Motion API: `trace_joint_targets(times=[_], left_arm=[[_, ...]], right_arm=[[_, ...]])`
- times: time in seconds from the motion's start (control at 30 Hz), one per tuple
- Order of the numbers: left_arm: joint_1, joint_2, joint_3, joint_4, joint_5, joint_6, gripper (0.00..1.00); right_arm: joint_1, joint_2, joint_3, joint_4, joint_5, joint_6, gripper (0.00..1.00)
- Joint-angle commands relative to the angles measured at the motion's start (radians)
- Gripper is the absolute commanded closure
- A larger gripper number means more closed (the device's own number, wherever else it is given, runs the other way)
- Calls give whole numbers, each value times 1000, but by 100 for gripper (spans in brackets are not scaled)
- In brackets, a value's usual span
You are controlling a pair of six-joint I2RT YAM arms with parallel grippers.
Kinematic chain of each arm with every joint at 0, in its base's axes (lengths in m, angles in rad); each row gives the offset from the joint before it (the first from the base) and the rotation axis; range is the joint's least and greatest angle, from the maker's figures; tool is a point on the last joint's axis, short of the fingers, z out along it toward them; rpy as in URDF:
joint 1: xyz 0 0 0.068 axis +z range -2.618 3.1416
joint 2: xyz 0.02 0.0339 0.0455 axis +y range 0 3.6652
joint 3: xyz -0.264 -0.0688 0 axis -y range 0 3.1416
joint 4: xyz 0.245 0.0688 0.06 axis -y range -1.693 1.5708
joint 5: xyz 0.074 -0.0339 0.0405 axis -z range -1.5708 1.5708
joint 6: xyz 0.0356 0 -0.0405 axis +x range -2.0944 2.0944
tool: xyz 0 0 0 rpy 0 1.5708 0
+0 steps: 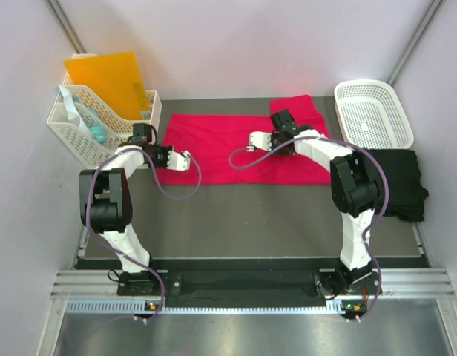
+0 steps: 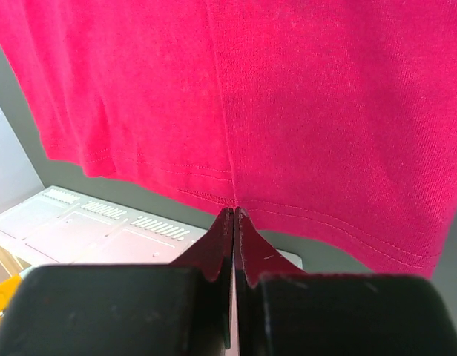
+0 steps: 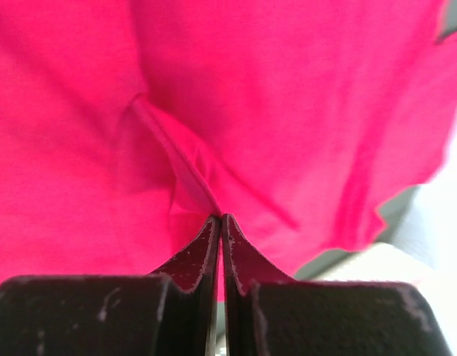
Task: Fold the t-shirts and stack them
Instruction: Fold the tshirt
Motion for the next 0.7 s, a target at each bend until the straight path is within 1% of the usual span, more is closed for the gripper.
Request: trace_joint_targets(times=[0.0,0.13,0.37,0.4,0.47,0.5,0.6,0.67], left_arm=[[-3,2,-3,22,21,10,100],[-5,1,-9,25,19,10,100],[-5,1,-18,36,18,4,100],[-5,-1,-20,37,16,6,100],[-5,2,-21,37,14,4,100],[-5,2,-21,37,14,6,100],[-8,7,-20,39,16,4,100],[-8,12,-15,39,16,4,100]], right_arm=[[5,25,83,75,31,-71,100],[9,65,148,79,40,-102,100],[34,118,171,124,57,-166,99],[37,131,173,133,61,-171,93],[43,141,174,145,69,-183,79],[46,147,174,168,72,-185,67],[52,151,169,223,80,-182,60],[54,148,153,279,103,-179,57]])
